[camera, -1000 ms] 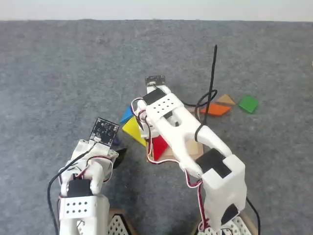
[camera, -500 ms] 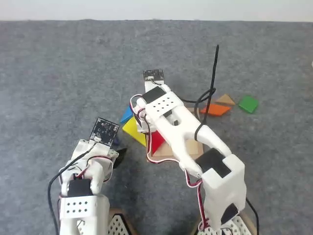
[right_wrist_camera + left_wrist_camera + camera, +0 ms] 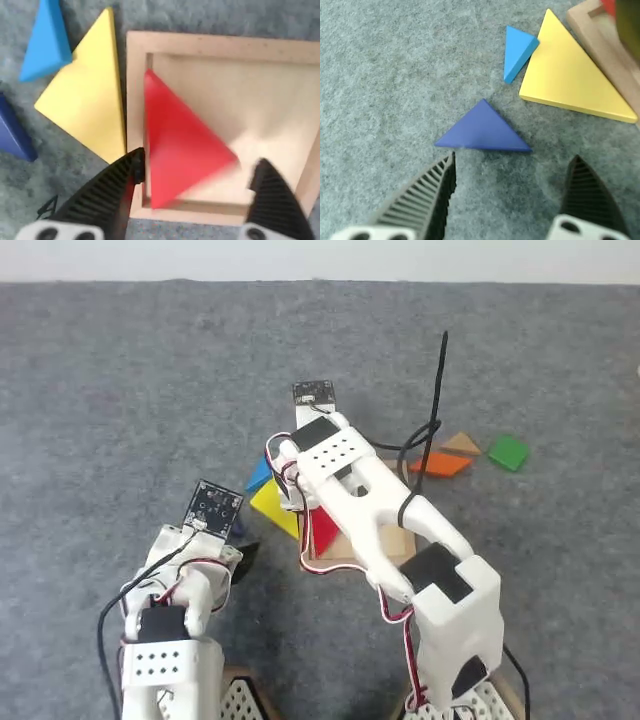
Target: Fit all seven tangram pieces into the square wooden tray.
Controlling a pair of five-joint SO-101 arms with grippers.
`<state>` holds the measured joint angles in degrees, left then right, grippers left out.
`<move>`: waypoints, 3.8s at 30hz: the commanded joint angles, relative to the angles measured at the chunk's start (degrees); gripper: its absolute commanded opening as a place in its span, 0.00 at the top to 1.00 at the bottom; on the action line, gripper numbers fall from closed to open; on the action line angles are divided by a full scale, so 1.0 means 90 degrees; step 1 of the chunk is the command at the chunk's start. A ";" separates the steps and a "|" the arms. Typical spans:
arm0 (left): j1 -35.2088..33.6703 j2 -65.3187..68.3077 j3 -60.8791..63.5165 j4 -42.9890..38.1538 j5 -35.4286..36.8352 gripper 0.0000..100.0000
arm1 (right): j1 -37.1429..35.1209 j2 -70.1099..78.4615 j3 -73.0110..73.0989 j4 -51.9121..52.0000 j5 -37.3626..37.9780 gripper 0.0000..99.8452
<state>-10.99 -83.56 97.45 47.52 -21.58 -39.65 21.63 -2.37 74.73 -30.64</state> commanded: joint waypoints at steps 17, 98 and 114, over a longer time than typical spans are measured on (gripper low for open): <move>0.0020 -0.0068 -0.0063 -0.0137 -0.0068 0.67 | 0.1216 -0.0591 -0.0313 0.0093 0.1162 0.62; 0.0449 0.4103 -0.6100 0.3389 -0.0674 0.67 | 0.4244 -0.7663 0.8147 -0.2564 0.4132 0.62; 0.1934 0.8869 -0.7546 0.2110 -0.0332 0.66 | 0.4264 -0.7663 0.8361 -0.3004 0.4171 0.62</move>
<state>4.04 -8.84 32.57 71.16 -24.92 -1.85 -45.27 73.32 48.97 6.29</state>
